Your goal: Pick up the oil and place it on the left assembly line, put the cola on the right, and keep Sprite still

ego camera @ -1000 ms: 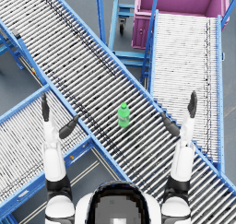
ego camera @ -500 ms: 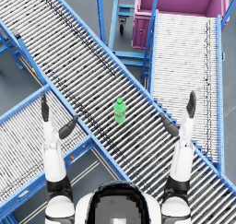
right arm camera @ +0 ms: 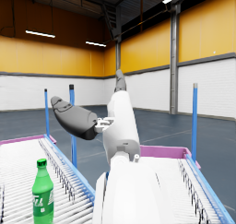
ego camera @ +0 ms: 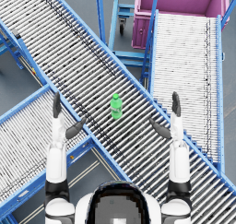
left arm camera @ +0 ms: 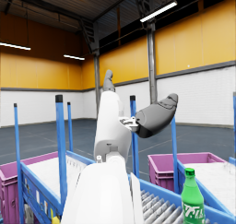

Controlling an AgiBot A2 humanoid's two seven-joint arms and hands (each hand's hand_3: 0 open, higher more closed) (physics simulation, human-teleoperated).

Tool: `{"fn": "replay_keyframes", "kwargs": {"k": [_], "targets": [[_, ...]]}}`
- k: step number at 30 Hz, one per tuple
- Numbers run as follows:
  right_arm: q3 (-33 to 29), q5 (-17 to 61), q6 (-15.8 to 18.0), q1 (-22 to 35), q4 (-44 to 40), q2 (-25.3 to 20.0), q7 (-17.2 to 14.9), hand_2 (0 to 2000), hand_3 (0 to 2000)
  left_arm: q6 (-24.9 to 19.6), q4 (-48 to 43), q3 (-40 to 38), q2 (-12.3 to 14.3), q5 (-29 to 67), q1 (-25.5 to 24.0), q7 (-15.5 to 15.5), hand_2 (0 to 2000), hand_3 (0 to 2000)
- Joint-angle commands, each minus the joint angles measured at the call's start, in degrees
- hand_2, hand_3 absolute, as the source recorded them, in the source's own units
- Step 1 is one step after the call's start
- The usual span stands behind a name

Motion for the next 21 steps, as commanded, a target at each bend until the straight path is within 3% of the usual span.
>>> {"fn": "replay_keyframes", "kwargs": {"k": [1, 11, 21], "targets": [[0.8, -1.0, 0.24, -0.31, -0.11, 0.41, -0.24, 0, 0, 0.24, 0.3, 0.76, -0.38, -1.21, -0.42, 0.24, 0, 0], [9.53, -11.98, 2.82, -3.65, -1.29, 4.87, -2.85, 0, 0, 2.85, 3.6, 9.08, -4.57, -14.52, -5.01, 2.84, 0, 0], [10.84, -13.61, 3.2, -4.13, -1.47, 5.5, -3.24, 0, 0, 3.24, 4.1, 10.33, -5.16, -16.5, -5.67, 3.23, 0, 0]]}}
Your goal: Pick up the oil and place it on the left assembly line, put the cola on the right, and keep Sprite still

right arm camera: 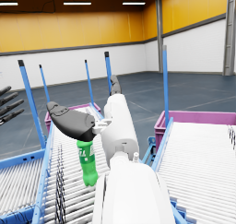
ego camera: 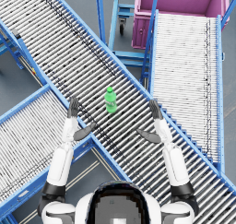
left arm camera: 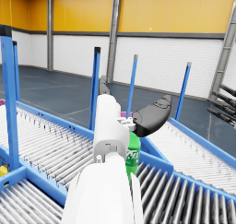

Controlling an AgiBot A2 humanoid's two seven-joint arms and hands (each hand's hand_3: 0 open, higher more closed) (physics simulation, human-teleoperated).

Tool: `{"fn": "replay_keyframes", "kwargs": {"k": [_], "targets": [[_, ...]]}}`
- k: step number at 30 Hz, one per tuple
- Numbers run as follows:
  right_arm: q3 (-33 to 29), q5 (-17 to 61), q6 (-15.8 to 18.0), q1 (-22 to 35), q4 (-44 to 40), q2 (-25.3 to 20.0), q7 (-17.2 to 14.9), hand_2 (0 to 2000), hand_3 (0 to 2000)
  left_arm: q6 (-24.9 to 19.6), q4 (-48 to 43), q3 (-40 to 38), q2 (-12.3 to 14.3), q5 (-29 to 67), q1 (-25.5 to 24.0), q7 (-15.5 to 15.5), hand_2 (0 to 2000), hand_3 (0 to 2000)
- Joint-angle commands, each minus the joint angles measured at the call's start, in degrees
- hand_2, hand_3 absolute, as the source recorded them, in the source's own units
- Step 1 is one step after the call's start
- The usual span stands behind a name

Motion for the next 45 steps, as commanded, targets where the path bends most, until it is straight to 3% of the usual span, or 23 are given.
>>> {"fn": "replay_keyframes", "kwargs": {"k": [1, 45], "targets": [[0.01, -0.02, 0.0, 0.0, 0.0, 0.01, 0.0, 0, 0, 0.0, 0.0, 0.01, -0.01, -0.02, -0.01, 0.0, 0, 0], [0.05, -0.06, 0.01, -0.01, -0.01, 0.02, -0.01, 0, 0, 0.01, 0.02, 0.05, -0.02, -0.07, -0.02, 0.01, 0, 0]]}}
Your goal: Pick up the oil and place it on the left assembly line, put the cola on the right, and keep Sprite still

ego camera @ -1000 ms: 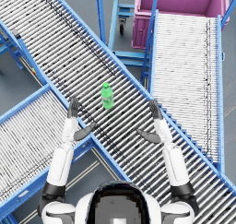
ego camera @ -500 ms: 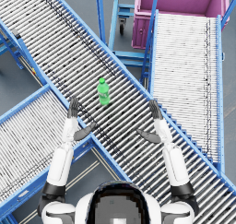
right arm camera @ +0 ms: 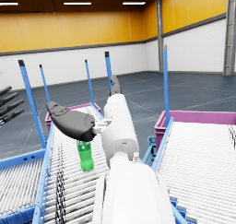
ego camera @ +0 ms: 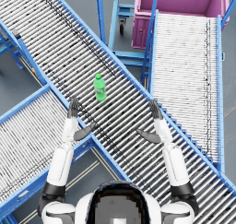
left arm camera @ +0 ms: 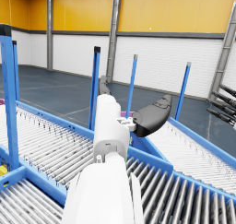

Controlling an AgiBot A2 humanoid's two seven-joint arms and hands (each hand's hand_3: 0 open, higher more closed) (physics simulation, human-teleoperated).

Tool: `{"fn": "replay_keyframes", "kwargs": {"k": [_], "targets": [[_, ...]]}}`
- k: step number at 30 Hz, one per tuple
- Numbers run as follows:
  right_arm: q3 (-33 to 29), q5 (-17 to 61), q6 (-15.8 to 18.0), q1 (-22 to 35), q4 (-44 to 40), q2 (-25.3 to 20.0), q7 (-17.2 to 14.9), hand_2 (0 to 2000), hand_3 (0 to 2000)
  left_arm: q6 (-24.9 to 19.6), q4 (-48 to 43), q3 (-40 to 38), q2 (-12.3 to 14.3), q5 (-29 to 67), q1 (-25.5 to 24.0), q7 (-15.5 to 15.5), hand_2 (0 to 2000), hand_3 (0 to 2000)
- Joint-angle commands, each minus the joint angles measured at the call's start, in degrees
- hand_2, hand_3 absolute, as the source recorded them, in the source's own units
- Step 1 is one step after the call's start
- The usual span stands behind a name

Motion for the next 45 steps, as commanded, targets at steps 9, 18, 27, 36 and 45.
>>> {"fn": "replay_keyframes", "kwargs": {"k": [9, 18, 27, 36, 45], "targets": [[0.0, 0.0, 0.0, 0.0, 0.0, 0.0, 0.0, 0, 0, 0.0, 0.0, 0.0, 0.0, 0.0, 0.0, 0.0, 0, 0], [0.0, 0.0, 0.0, 0.0, 0.0, 0.0, 0.0, 0, 0, 0.0, 0.0, 0.0, 0.0, 0.0, 0.0, 0.0, 0, 0], [0.0, 0.0, 0.0, 0.0, 0.0, 0.0, 0.0, 0, 0, 0.0, 0.0, 0.0, 0.0, 0.0, 0.0, 0.0, 0, 0], [0.0, 0.0, 0.0, 0.0, 0.0, 0.0, 0.0, 0, 0, 0.0, 0.0, 0.0, 0.0, 0.0, 0.0, 0.0, 0, 0], [0.0, 0.0, 0.0, 0.0, 0.0, 0.0, 0.0, 0, 0, 0.0, 0.0, 0.0, 0.0, 0.0, 0.0, 0.0, 0, 0]]}}
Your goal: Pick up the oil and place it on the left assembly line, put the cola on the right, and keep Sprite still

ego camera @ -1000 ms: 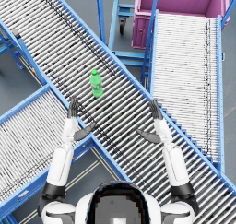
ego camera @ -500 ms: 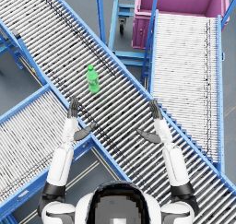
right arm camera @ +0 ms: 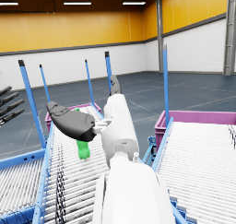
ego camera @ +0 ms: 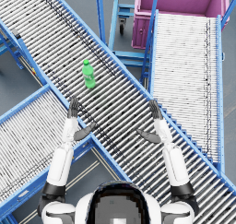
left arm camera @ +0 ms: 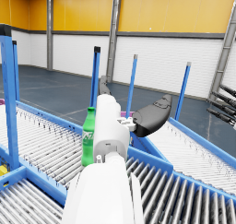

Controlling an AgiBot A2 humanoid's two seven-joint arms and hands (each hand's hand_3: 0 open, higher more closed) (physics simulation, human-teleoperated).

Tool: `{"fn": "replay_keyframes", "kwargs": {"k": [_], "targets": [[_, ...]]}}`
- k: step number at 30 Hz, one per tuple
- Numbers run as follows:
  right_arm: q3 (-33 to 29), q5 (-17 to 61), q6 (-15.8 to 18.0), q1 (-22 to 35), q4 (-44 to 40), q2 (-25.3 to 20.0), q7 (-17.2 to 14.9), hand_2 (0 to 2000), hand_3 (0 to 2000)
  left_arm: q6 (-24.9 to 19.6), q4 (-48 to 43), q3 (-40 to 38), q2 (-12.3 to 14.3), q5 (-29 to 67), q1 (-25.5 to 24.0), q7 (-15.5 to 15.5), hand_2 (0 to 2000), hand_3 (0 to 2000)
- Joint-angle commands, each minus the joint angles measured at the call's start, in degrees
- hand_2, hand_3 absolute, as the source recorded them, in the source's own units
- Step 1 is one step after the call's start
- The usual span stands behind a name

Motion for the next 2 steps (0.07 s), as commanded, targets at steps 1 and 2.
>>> {"fn": "replay_keyframes", "kwargs": {"k": [1, 2], "targets": [[0.0, 0.0, 0.0, 0.0, 0.0, 0.0, 0.0, 0, 0, 0.0, 0.0, 0.0, 0.0, 0.0, 0.0, 0.0, 0, 0], [0.0, 0.0, 0.0, 0.0, 0.0, 0.0, 0.0, 0, 0, 0.0, 0.0, 0.0, 0.0, 0.0, 0.0, 0.0, 0, 0]]}}
